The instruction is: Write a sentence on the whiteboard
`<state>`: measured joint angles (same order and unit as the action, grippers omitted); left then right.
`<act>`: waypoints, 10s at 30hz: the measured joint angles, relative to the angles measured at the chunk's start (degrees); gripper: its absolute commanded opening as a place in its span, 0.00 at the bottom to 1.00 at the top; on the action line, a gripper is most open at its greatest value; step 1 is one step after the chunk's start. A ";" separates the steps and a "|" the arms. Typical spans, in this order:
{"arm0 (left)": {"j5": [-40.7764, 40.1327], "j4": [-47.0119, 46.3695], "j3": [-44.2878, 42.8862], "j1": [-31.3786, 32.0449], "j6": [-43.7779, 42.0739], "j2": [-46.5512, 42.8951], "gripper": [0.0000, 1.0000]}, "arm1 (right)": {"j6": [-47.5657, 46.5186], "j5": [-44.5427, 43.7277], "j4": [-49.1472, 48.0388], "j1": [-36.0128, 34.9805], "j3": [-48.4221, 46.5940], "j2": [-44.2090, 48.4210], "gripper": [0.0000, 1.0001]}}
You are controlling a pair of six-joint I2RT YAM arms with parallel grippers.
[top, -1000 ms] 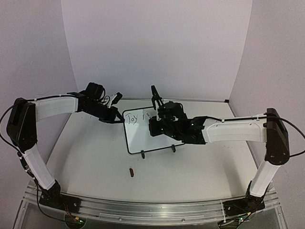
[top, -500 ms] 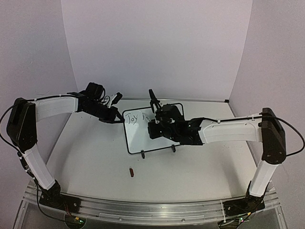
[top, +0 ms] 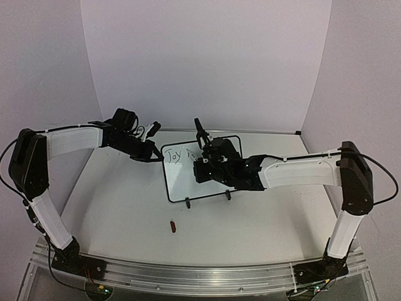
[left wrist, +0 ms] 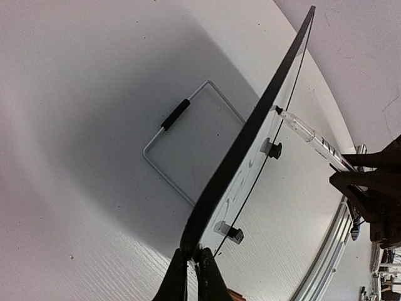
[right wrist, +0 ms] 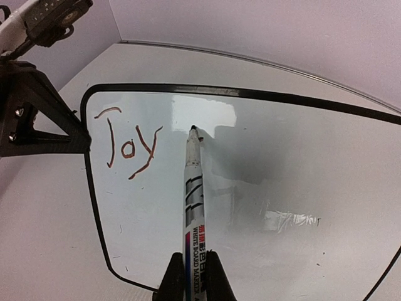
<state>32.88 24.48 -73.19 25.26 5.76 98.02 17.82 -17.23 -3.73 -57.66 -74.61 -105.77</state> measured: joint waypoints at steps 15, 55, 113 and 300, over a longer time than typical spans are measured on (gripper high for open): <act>-0.02 0.01 0.00 0.06 0.00 0.00 0.00 | 0.04 0.17 -0.58 0.16 1.30 1.03 0.00; -0.09 1.06 -0.61 0.20 -0.26 0.00 0.00 | 0.52 0.04 -1.61 0.75 3.91 2.35 0.00; -0.35 1.06 -0.63 0.20 -0.24 0.00 0.00 | 1.31 -3.59 -1.28 0.09 2.73 1.11 0.00; -0.57 1.13 -0.63 0.24 -1.33 -0.02 0.00 | 0.49 -5.85 -1.31 1.21 10.67 8.00 0.00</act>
<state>32.32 25.61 -73.82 25.50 4.43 98.00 18.32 -23.08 -5.05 -56.45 -63.94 -97.77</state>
